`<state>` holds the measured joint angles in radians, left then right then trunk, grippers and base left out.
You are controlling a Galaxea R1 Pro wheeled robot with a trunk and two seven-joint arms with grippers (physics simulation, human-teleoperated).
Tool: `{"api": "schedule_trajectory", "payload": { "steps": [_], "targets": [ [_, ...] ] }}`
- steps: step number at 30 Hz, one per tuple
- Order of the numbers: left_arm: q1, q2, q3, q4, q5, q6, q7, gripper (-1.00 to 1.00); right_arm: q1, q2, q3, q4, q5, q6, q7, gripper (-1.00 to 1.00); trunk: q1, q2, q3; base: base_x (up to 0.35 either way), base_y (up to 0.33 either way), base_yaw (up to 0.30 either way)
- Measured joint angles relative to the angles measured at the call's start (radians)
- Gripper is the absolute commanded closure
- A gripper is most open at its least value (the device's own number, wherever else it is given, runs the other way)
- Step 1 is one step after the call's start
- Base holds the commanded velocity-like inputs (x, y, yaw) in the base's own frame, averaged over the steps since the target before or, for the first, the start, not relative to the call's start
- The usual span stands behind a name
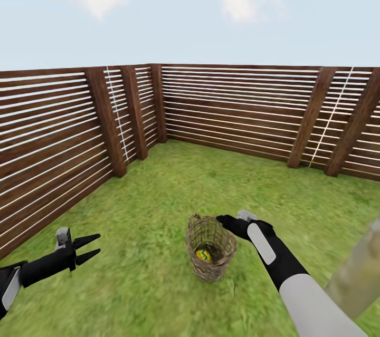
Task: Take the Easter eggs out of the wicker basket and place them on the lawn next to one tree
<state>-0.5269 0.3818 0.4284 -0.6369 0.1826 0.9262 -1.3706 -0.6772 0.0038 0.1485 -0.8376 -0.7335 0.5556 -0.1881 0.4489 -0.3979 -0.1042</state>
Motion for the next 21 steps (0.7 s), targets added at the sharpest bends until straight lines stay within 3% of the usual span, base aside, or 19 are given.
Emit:
{"api": "schedule_trajectory", "payload": {
  "steps": [8, 21],
  "targets": [
    [0.0, 0.0, 0.003, 0.0, 0.0, 0.0, 0.001, -1.0, 0.0, 0.0, 0.0, 0.0, -0.003, -0.007, 0.0, -1.0, 0.0, 0.0, 0.0, 0.284, 0.068, -0.007],
    [0.0, 0.001, 0.004, 0.0, -0.002, 0.0, 0.001, -1.0, 0.0, -0.001, 0.0, 0.0, -0.003, -0.007, 0.001, -1.0, 0.0, 0.0, 0.003, 0.182, 0.235, -0.061]
  ]
}}
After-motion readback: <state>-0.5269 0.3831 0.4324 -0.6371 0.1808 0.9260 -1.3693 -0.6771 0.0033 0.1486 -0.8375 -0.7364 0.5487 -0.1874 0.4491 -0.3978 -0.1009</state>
